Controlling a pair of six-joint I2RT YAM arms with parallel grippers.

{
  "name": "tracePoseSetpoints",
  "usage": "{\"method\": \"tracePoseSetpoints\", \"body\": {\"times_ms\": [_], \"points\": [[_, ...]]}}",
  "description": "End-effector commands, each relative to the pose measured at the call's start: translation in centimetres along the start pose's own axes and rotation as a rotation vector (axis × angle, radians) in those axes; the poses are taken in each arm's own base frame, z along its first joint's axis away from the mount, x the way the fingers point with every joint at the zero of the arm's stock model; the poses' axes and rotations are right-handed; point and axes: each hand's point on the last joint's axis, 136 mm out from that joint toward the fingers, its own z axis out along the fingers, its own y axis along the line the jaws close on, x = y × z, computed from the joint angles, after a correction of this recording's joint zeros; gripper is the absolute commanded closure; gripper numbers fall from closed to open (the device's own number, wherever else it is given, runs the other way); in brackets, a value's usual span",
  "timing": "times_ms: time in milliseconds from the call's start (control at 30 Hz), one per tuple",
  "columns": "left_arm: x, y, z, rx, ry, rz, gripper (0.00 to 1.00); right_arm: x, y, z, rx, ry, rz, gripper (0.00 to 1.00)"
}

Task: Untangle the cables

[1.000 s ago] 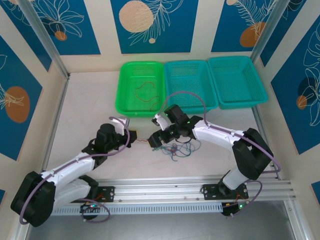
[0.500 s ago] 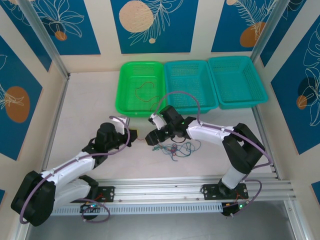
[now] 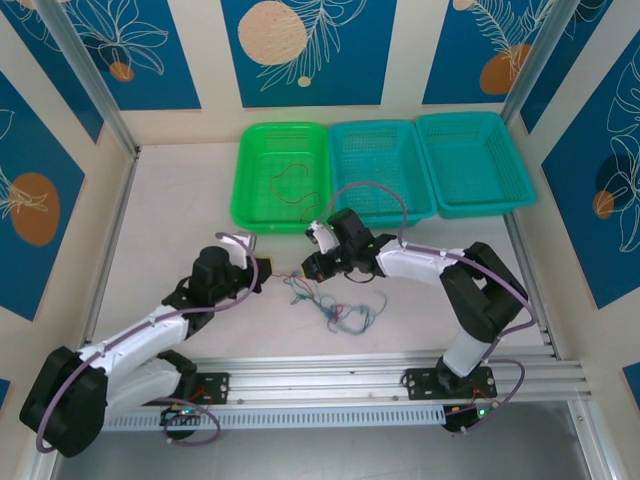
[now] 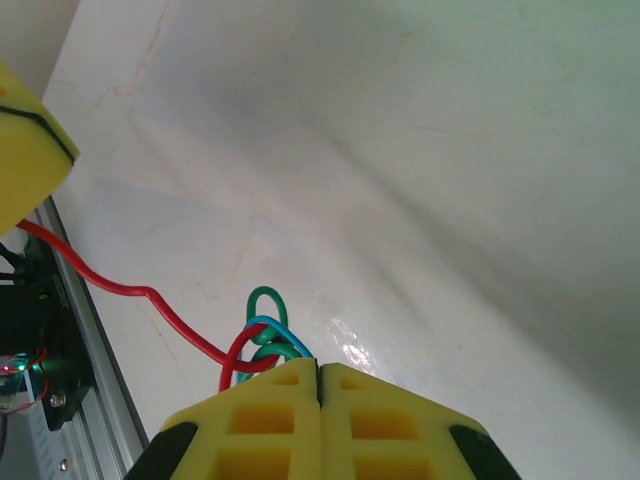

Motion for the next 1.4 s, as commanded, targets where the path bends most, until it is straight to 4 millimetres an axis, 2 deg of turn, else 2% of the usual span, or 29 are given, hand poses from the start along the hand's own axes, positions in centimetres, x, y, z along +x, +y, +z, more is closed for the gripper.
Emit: {"method": "tracePoseSetpoints", "body": {"times_ms": [0, 100, 233, 333, 567, 733, 833, 933, 1000, 1033, 1100, 1167, 1200, 1233, 1267, 1300, 1367], "points": [[-0.8, 2.4, -1.1, -0.149, -0.058, -0.015, 1.0, 0.9, -4.6, -2.0, 0.2, -0.031, 0.16, 1.0], [-0.4, 3.8, -1.8, -0.198, -0.077, -0.051, 1.0, 1.9, -7.6, -3.9, 0.349, -0.058, 0.266, 1.0], [0.5, 6.2, -2.8, -0.308, -0.068, -0.118, 1.0, 4.1, -11.5, -7.4, 0.532, -0.119, 0.424, 1.0], [1.1, 7.9, -3.4, -0.372, -0.064, -0.167, 1.0, 5.6, -13.4, -10.1, 0.616, -0.18, 0.516, 1.0], [1.4, 10.2, -4.3, -0.458, -0.086, -0.241, 1.0, 8.5, -16.6, -16.6, 0.788, -0.325, 0.733, 1.0], [1.7, 12.5, -5.9, -0.58, -0.08, -0.295, 1.0, 11.3, -18.2, -21.4, 0.848, -0.468, 0.923, 1.0], [1.9, 13.1, -6.2, -0.59, -0.07, -0.316, 1.0, 12.3, -18.6, -24.2, 0.858, -0.565, 0.988, 1.0], [2.1, 13.2, -6.1, -0.587, -0.063, -0.332, 1.0, 12.7, -18.3, -26.1, 0.861, -0.637, 0.999, 1.0], [1.9, 12.7, -5.5, -0.541, -0.065, -0.336, 1.0, 11.6, -17.7, -26.0, 0.819, -0.642, 0.93, 1.0], [1.5, 11.8, -4.7, -0.475, -0.073, -0.328, 1.0, 10.0, -16.8, -24.9, 0.744, -0.624, 0.826, 1.0], [0.5, 9.8, -3.3, -0.332, -0.101, -0.307, 1.0, 8.0, -14.6, -22.0, 0.626, -0.551, 0.664, 1.0], [-0.4, 8.2, -2.4, -0.23, -0.112, -0.294, 1.0, 6.6, -11.7, -18.4, 0.532, -0.451, 0.474, 0.93], [-0.7, 7.6, -2.1, -0.2, -0.109, -0.286, 1.0, 6.6, -10.4, -16.5, 0.52, -0.388, 0.383, 0.82], [-1.2, 7.1, -1.9, -0.174, -0.112, -0.272, 1.0, 6.4, -9.3, -15.3, 0.526, -0.341, 0.306, 0.62], [-1.6, 6.5, -1.9, -0.145, -0.115, -0.254, 1.0, 6.3, -8.5, -14.5, 0.536, -0.301, 0.251, 0.44], [-2.2, 5.8, -1.9, -0.115, -0.124, -0.232, 1.0, 5.8, -7.8, -14.3, 0.558, -0.272, 0.214, 0.34], [-3.0, 4.6, -2.1, -0.063, -0.138, -0.186, 1.0, 4.3, -6.2, -14.3, 0.551, -0.25, 0.143, 0.3]]}}
